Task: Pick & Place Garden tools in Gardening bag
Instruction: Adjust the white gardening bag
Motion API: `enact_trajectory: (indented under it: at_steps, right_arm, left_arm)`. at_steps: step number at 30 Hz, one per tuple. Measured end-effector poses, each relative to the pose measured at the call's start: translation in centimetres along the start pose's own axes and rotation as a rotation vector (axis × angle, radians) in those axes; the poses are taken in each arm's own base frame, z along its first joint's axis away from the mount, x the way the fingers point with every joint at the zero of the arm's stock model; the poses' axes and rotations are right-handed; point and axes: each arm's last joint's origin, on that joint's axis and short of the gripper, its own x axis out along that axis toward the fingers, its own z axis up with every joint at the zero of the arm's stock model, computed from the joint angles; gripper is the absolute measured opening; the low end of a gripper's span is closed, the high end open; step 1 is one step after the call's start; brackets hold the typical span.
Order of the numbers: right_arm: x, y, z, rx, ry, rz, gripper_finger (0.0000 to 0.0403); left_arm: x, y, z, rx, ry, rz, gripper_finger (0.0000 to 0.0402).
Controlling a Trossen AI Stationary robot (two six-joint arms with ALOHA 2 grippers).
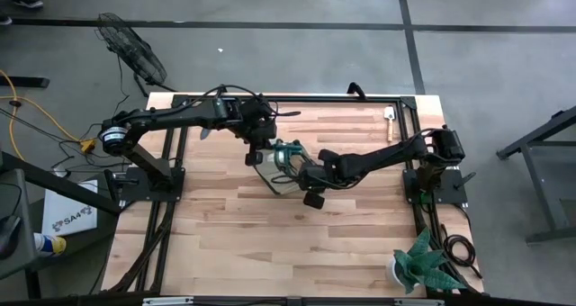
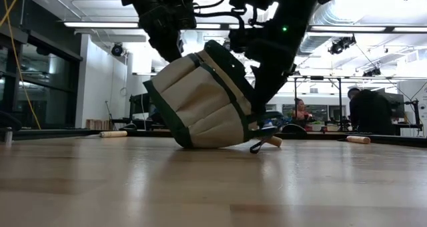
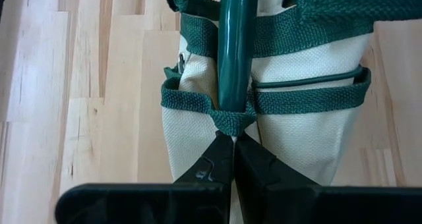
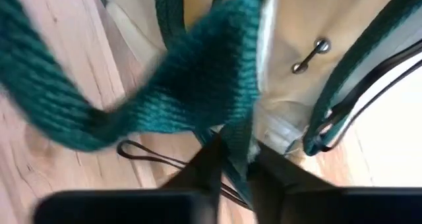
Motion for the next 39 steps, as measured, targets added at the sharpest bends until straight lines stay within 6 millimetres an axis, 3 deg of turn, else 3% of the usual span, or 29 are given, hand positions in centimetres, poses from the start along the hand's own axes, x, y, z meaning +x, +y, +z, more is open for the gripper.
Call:
enact_trajectory:
  at_steps: [2, 5, 16, 25, 39]
  right_arm:
    - [-0.2, -0.1, 0.0, -0.032, -0.002, 0.004, 0.0020]
    - [-1.0, -0.4, 0.2, -0.049, -0.015, 0.014, 0.0007]
    - [-4.4, -2.8, 0.3, -0.161, -0.058, -0.023, 0.0004]
    - [-4.6, -3.2, 0.4, -0.284, -0.058, -0.044, 0.0004]
    - [-5.5, -3.7, 1.2, -0.419, -0.055, -0.070, 0.0004]
  left_arm:
    - [0.0, 0.0, 0.0, -0.004, 0.003, -0.001, 0.0000]
    - [0.0, 0.0, -0.1, -0.014, 0.012, -0.004, 0.0000]
    - [0.3, -1.2, 0.1, 0.004, 0.009, -0.039, 0.0000]
    - [3.7, -3.8, -1.0, -0.005, 0.037, 0.015, 0.0000]
    - [4.2, -4.3, -1.3, -0.086, 0.026, 0.014, 0.0000]
